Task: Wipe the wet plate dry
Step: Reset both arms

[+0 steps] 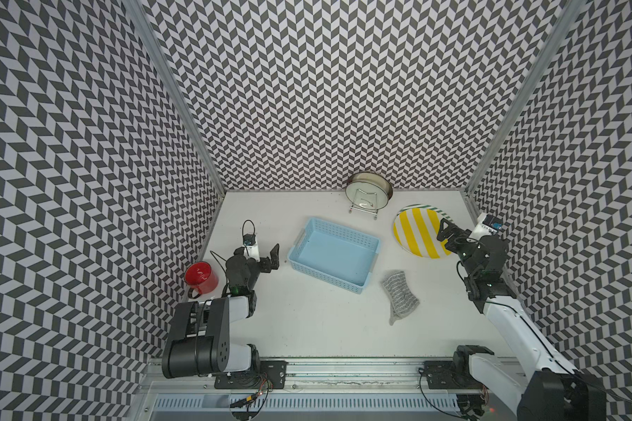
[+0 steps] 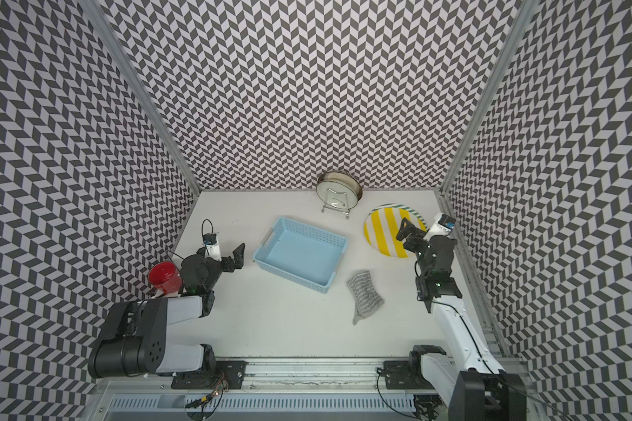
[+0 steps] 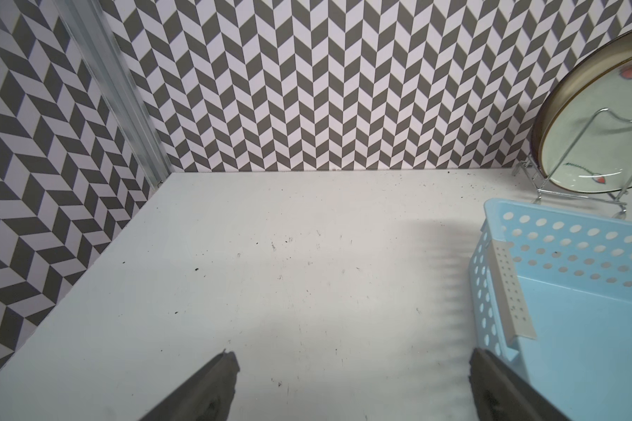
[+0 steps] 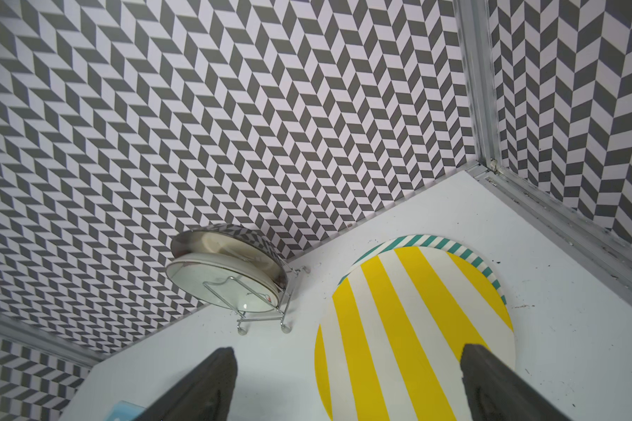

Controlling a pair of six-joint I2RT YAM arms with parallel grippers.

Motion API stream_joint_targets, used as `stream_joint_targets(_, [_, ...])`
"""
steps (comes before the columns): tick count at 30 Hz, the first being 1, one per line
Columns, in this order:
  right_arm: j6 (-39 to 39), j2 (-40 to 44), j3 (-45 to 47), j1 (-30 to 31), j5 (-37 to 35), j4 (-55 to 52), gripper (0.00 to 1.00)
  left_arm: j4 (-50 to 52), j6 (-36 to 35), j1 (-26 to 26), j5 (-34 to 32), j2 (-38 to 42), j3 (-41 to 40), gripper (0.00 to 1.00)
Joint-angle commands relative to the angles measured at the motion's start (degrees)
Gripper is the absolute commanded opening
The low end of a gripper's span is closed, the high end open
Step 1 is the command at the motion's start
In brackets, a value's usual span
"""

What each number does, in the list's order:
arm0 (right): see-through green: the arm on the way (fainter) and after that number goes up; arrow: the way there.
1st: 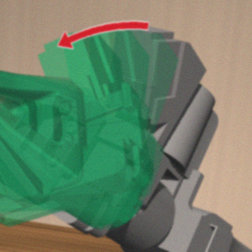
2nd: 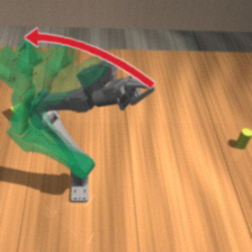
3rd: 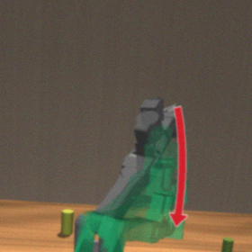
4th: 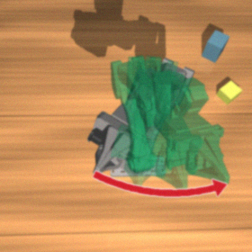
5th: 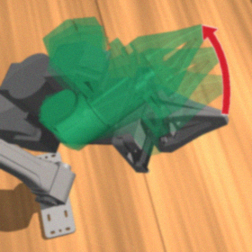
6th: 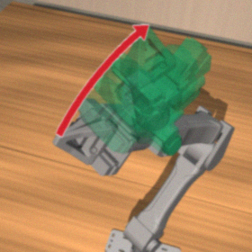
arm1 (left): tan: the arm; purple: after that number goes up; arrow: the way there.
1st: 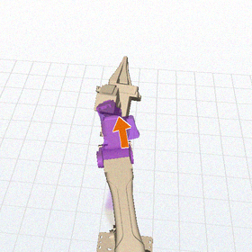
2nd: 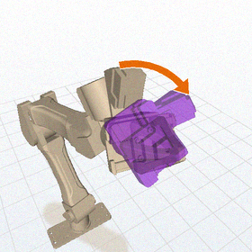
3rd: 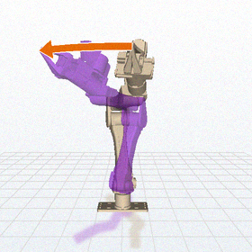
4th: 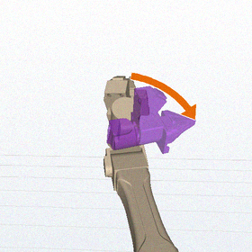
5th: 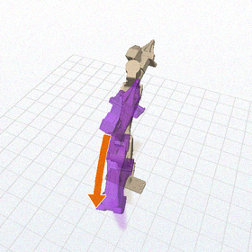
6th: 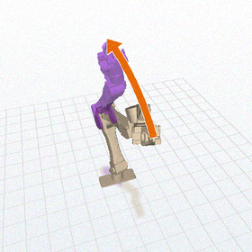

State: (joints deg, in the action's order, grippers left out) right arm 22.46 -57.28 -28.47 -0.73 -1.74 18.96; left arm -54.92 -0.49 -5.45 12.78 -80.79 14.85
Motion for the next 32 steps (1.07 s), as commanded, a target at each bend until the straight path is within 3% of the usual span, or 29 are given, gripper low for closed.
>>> stream_joint_targets(1, [-10.3,-1.3,7.5,4.3,-9.8,17.5,1.00,-14.8,1.7,-0.2,-0.1,-2.1,-1.7,1.00])
stream_joint_targets(5, [-19.7,-8.7,8.9,8.3,-14.5,26.3,1.00,-28.0,3.1,-0.1,-2.8,-9.4,-5.0,1.00])
stream_joint_targets(7, [-21.7,-13.5,8.5,8.5,-16.7,27.7,1.00,-20.1,2.7,0.5,-4.6,-7.0,-2.9,1.00])
stream_joint_targets(9, [-22.8,-17.1,10.1,8.4,-18.4,32.6,1.00,-20.8,2.3,1.5,-6.2,-8.4,-2.1,1.00])
stream_joint_targets(14, [-20.5,-24.7,12.0,6.2,-16.5,44.3,1.00,-14.8,0.4,4.4,-11.1,-7.8,0.5,1.00])
stream_joint_targets(18, [-20.8,-30.8,13.9,5.7,-14.0,52.2,1.00,-14.6,0.4,4.6,-11.4,-7.9,0.6,1.00])
stream_joint_targets(32, [-20.8,-30.3,13.6,5.5,-13.6,51.3,1.00,-14.7,0.4,4.7,-11.4,-8.0,0.7,1.00])
